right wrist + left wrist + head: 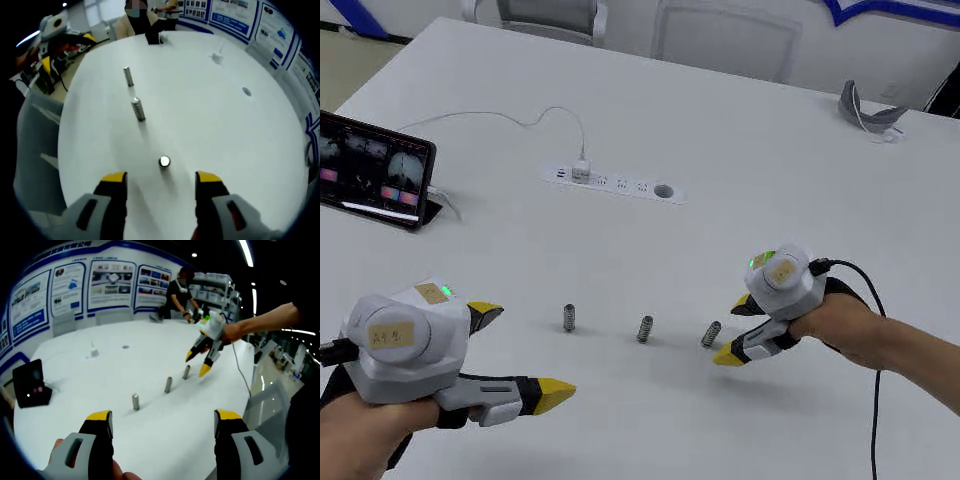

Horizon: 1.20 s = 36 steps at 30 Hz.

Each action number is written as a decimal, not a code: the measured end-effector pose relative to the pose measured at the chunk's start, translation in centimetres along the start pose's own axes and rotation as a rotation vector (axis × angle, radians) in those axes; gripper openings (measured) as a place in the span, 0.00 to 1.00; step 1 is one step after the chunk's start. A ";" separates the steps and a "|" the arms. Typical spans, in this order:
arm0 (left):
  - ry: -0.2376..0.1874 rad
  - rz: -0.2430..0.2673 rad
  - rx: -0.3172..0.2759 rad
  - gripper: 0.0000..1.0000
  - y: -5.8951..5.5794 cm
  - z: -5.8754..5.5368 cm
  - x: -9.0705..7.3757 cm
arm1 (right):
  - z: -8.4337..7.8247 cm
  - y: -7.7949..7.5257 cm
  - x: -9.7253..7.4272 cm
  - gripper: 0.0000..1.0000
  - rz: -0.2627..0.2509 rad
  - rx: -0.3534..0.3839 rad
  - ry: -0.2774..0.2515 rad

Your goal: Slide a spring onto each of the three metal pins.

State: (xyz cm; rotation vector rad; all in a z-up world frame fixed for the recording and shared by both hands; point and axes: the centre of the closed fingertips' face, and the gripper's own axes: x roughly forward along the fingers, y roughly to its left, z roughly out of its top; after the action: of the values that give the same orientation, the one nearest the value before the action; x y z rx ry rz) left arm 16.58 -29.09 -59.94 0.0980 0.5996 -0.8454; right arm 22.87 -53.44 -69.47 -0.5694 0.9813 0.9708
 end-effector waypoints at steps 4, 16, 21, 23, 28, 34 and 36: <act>-0.003 0.006 0.000 0.85 0.4 0.0 0.0 | -0.2 0.0 -0.5 0.58 -0.010 0.030 -0.026; -0.006 0.019 -0.011 0.85 1.1 0.0 -0.1 | -0.2 1.0 -1.8 0.65 -0.032 0.142 -0.141; -0.009 0.023 -0.012 0.85 1.4 0.1 -0.2 | 0.3 2.0 -2.2 0.70 -0.044 0.192 -0.202; -0.010 0.023 -0.017 0.85 1.5 0.1 -0.3 | 0.4 2.2 -2.3 0.70 -0.049 0.212 -0.226; -0.004 0.024 -0.015 0.85 1.8 0.0 -0.3 | 0.8 3.1 -2.6 0.73 -0.056 0.251 -0.272; -0.004 0.025 -0.016 0.86 2.0 0.1 -0.2 | 1.1 3.9 -3.3 0.76 -0.082 0.287 -0.325; -0.003 0.025 -0.017 0.86 2.1 0.0 -0.2 | 1.1 4.2 -3.5 0.76 -0.085 0.305 -0.342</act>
State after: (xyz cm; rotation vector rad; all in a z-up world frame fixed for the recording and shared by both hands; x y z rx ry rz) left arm 18.03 -27.58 -60.14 0.0890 0.6015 -0.8163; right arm 18.95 -52.07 -65.83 -0.1798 0.7712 0.7906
